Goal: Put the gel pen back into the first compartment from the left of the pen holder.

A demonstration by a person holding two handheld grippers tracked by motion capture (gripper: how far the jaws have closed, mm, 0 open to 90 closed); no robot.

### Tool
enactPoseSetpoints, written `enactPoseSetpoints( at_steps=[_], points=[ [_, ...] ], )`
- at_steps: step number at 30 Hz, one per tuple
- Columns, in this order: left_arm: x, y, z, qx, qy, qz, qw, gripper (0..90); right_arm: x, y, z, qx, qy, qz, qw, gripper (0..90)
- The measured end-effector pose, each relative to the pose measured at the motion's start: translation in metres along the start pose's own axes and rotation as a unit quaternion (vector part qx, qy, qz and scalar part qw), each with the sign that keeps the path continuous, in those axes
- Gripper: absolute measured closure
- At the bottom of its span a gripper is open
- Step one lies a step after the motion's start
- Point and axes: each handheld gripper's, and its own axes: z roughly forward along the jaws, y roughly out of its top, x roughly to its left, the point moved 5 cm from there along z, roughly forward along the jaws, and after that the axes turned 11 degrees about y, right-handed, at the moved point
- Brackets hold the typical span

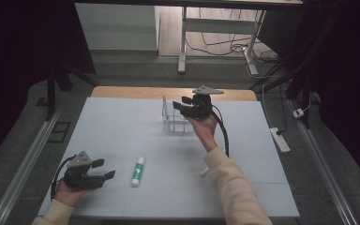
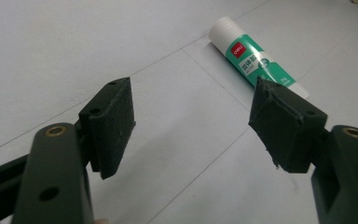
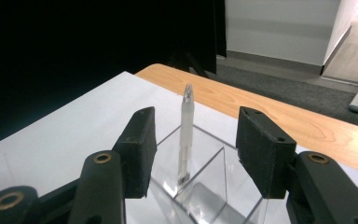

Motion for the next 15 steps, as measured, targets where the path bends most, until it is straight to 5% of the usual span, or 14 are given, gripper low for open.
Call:
enactPoseSetpoints(
  at_steps=[15],
  points=[
    [0.0, 0.0, 0.0, 0.001, 0.003, -0.002, 1.0, 30.7, 0.006, -0.018, -0.036, 0.006, 0.001, 0.005, 1.0, 46.8]
  ],
)
